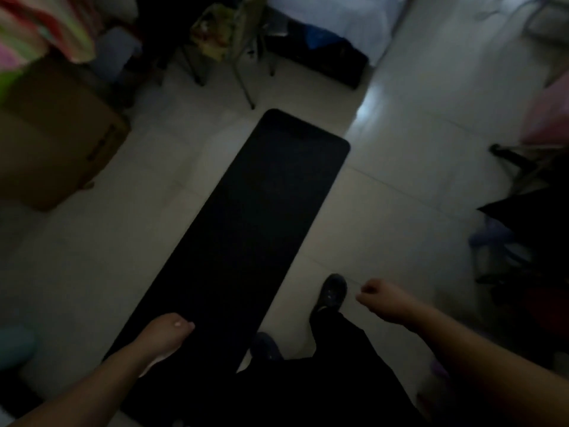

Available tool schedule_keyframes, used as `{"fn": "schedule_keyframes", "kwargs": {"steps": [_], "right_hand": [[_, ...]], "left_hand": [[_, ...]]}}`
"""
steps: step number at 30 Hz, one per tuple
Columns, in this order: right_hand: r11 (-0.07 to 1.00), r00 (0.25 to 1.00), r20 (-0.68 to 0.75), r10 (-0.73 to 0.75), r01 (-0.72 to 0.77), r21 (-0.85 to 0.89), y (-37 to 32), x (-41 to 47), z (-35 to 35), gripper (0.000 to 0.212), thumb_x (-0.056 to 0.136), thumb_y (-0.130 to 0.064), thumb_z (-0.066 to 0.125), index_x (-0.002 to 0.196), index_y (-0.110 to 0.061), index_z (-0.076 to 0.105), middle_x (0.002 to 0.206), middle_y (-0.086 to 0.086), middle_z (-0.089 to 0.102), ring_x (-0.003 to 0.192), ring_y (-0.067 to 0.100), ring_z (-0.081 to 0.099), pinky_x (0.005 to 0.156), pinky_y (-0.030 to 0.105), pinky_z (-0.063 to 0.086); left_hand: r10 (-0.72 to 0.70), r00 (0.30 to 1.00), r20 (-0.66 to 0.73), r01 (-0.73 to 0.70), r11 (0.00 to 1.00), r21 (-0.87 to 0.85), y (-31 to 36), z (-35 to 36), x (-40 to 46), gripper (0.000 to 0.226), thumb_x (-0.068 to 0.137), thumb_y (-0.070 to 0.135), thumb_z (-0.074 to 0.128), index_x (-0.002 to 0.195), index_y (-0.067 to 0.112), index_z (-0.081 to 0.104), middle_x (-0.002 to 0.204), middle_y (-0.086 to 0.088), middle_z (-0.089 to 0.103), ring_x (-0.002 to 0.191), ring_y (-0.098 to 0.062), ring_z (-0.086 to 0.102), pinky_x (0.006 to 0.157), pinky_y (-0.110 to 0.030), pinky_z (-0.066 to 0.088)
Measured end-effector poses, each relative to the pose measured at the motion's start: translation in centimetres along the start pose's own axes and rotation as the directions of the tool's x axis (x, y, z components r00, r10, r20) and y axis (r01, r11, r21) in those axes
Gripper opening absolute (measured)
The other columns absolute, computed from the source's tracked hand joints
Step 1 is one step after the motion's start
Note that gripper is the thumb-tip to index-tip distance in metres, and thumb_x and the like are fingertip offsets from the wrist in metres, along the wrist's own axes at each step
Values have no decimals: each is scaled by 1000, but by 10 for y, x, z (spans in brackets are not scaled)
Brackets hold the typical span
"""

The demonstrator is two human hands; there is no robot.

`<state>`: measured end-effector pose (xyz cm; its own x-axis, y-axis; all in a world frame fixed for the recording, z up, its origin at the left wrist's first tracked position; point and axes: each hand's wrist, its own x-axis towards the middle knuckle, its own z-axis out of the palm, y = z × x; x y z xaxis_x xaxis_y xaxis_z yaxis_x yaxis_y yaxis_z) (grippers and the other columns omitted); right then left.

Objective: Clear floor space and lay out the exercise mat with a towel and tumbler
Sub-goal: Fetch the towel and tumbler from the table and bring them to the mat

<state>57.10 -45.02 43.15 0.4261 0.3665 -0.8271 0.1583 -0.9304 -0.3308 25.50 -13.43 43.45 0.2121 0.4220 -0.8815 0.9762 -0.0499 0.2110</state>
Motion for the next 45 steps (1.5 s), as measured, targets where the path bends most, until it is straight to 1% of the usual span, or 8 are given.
{"fn": "schedule_keyframes", "kwargs": {"steps": [6,13,16,21,32,37,41,45], "right_hand": [[981,981,67,184,-187,46,116,-24,-22,20,89,-32,58,77,-16,53,77,3,55,74,16,52,66,27,42],[894,928,173,330,-366,258,203,-21,-87,19,91,-27,56,79,-13,56,58,1,49,47,11,44,45,20,34],[843,933,112,343,-358,401,211,3,-134,26,90,-20,54,67,-14,45,56,7,43,47,18,40,46,23,31],[749,953,-35,301,-213,627,191,55,-214,17,87,-25,60,79,-10,60,74,12,59,69,24,57,56,29,42],[686,904,17,427,-336,645,222,113,-348,16,88,-23,61,77,-12,62,62,2,54,63,17,52,55,26,37],[662,882,22,471,-370,651,242,126,-408,20,88,-25,62,71,-14,58,62,5,52,59,16,48,56,25,35],[655,867,23,497,-392,646,263,155,-459,24,88,-25,61,68,-13,57,57,1,51,53,15,46,55,24,35],[691,884,-33,467,-341,637,274,200,-529,34,83,-25,63,54,-15,47,48,1,42,49,17,42,55,27,29]], "left_hand": [[74,997,29,-77,992,96,157,20,9,28,93,22,54,67,11,49,64,-6,45,55,-17,40,52,-26,27],[141,982,122,-155,982,107,347,82,-7,18,92,28,55,89,11,60,75,-5,55,64,-16,49,58,-26,39],[174,976,129,-194,967,163,391,95,-10,17,90,27,59,93,11,65,74,-3,60,62,-14,52,55,-24,40],[129,982,139,-160,956,245,443,96,8,12,91,25,59,89,14,64,81,-6,64,69,-17,58,57,-26,41],[74,971,227,-172,877,449,643,63,109,22,92,24,57,73,13,60,66,-6,55,55,-15,47,54,-25,35],[220,959,177,-278,847,453,780,61,128,22,91,23,55,83,4,64,77,-13,59,69,-26,56,67,-32,42],[285,936,206,-350,818,457,869,87,130,24,92,24,56,105,6,65,102,-22,67,102,-38,63,89,-44,52],[341,916,213,-402,801,443,946,114,136,26,91,25,58,107,6,67,106,-24,68,103,-40,64,88,-44,53]]}}
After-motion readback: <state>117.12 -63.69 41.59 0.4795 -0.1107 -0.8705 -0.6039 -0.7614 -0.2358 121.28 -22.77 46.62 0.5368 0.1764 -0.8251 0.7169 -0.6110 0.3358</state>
